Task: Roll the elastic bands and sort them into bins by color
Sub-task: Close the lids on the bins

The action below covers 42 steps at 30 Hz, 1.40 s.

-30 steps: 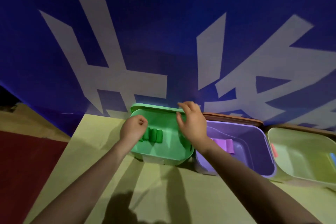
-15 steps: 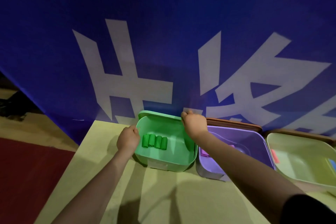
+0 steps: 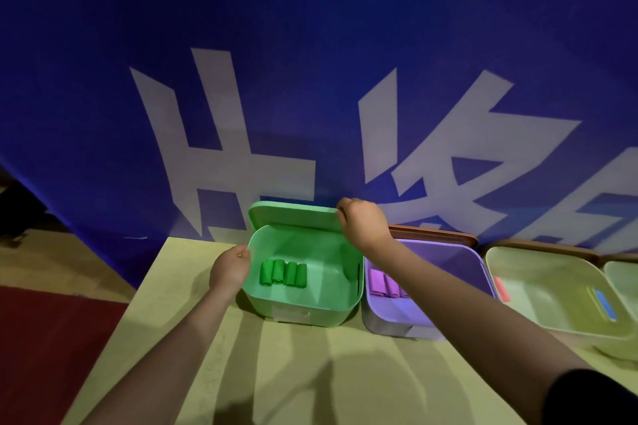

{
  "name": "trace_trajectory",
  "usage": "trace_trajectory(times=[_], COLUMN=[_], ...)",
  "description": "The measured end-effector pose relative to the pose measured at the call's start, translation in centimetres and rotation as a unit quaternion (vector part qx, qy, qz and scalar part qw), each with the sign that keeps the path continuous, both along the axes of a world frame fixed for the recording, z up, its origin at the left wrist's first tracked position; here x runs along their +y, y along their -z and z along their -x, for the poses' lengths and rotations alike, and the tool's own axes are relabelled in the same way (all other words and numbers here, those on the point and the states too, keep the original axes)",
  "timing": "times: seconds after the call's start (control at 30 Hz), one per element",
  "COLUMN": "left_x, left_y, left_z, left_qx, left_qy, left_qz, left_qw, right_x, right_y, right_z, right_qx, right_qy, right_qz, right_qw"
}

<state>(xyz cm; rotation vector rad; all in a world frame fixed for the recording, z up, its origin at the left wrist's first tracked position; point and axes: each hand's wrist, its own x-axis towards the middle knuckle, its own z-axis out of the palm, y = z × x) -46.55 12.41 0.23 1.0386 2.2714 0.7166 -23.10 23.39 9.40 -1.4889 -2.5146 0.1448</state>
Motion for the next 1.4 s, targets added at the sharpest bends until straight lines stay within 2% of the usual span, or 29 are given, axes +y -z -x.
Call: trace_trajectory(times=[0.13,0.2,0.27,0.33,0.4,0.47,0.5,0.57,0.67,0.77,0.9,1.03,1.2,1.3,1.4], left_x=[-0.1,-0.6,-1.1,-1.3,-1.2,-1.2,-1.4,-1.3,-0.9,-1.6,-3.7,-4.0,-3.6,-3.3,-2.9], left_y=[-0.3,-0.5,-1.1,-2.7,-4.5,-6.3,-7.1,-7.5,-7.2,-6.0,-3.8,-3.7,-3.7,-3.9,-3.5], left_z=[0.1,0.1,0.0,-0.5,-0.7,-0.6,-0.6,-0.8,-1.6,-2.2,-2.3,-2.7,-2.4,-2.5,-2.3], left_qx=[-0.100,-0.085,-0.082,-0.157,-0.280,-0.400,-0.432,-0.448,-0.399,-0.298,-0.138,-0.078,0.020,0.095,0.096], left_qy=[-0.027,-0.030,-0.057,-0.108,-0.165,-0.180,-0.167,-0.130,-0.121,-0.118,-0.056,-0.030,0.003,0.012,0.003], left_qz=[0.008,0.012,-0.050,-0.147,-0.198,-0.179,-0.155,-0.109,-0.080,-0.057,-0.019,-0.007,0.034,0.059,0.069], left_qw=[0.995,0.996,0.994,0.971,0.925,0.881,0.873,0.878,0.905,0.946,0.989,0.996,0.999,0.994,0.993], right_x=[-1.2,-2.3,-3.7,-5.0,-6.0,-7.0,-7.5,-8.6,-10.2,-11.7,-12.8,-12.3,-11.1,-10.3,-10.0], right_y=[-2.2,-2.9,-3.0,-2.5,-1.5,-0.4,0.0,0.8,2.3,3.5,4.4,4.9,5.0,5.3,5.7], right_z=[-0.8,-1.3,-1.8,-2.5,-3.2,-3.8,-4.1,-4.5,-4.9,-5.1,-5.4,-5.3,-4.5,-4.3,-3.9], right_qx=[0.030,0.054,0.074,0.071,0.055,0.040,0.037,0.022,-0.012,-0.024,0.040,0.060,0.099,0.081,0.074], right_qy=[-0.012,-0.039,-0.080,-0.111,-0.140,-0.173,-0.190,-0.217,-0.215,-0.178,-0.027,0.078,0.151,0.173,0.187], right_qz=[-0.059,-0.101,-0.151,-0.197,-0.215,-0.214,-0.220,-0.234,-0.198,-0.093,0.074,0.131,0.201,0.224,0.224], right_qw=[0.998,0.993,0.983,0.971,0.965,0.961,0.956,0.947,0.956,0.979,0.996,0.987,0.963,0.956,0.954])
